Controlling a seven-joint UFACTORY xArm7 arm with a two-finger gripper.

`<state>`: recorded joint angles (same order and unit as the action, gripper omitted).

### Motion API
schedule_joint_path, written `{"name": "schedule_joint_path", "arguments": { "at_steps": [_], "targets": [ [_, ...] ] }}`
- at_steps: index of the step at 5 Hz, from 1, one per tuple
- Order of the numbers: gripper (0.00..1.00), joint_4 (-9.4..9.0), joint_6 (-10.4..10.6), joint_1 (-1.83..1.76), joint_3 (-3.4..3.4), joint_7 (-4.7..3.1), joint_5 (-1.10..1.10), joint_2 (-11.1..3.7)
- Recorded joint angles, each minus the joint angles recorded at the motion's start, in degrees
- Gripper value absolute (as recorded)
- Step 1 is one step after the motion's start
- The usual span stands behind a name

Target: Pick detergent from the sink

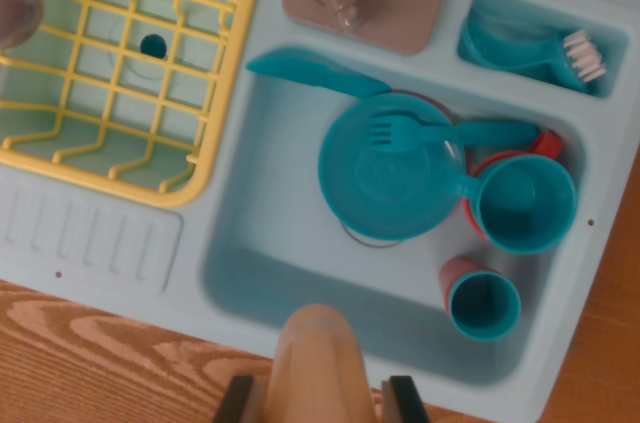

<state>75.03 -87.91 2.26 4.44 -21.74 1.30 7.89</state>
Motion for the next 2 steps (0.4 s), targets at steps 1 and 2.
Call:
{"name": "schedule_joint_path", "arguments": {
  "at_steps": [1,2],
  "targets": [
    [1.0,0.36,-0.5,0.0,0.0,0.0,0.01,0.15],
    [1.0,0.36,-0.5,0.0,0.0,0.0,0.01,0.15]
  ]
}}
